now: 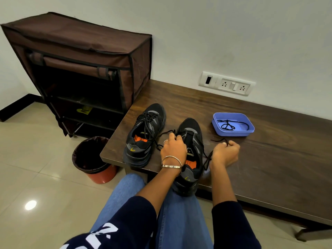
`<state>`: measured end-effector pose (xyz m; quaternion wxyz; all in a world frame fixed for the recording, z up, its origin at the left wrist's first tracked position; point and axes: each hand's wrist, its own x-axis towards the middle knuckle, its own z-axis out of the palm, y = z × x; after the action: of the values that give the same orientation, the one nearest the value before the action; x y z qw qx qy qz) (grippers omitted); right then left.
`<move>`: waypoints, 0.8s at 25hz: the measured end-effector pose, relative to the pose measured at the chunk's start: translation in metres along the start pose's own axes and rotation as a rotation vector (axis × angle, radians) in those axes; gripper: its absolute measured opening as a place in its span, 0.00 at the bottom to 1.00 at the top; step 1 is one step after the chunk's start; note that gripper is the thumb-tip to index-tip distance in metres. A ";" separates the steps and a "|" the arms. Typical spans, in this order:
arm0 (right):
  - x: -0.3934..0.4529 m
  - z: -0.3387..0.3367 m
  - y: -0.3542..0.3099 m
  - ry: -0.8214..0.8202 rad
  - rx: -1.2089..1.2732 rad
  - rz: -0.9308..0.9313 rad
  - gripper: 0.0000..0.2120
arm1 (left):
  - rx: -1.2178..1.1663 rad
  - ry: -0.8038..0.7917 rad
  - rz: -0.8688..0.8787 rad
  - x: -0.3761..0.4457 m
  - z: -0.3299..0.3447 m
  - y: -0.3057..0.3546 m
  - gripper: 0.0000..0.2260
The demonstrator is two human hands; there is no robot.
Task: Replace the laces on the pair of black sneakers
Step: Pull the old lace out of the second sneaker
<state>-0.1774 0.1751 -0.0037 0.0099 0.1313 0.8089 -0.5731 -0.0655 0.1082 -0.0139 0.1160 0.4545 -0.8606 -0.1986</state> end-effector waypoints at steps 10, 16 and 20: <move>-0.038 0.034 -0.014 -0.441 -0.922 -0.882 0.11 | -0.008 -0.006 -0.019 0.002 0.000 0.000 0.13; -0.016 0.040 -0.023 -0.594 -0.856 -0.797 0.07 | 0.016 -0.011 0.009 0.003 0.003 -0.001 0.17; 0.003 0.044 -0.039 -0.706 -0.643 -0.583 0.11 | 0.037 -0.028 0.023 0.003 0.002 0.003 0.17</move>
<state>-0.1952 0.1226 0.0169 0.1608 -0.3072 0.8933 -0.2860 -0.0702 0.1077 -0.0148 0.0977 0.4437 -0.8708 -0.1877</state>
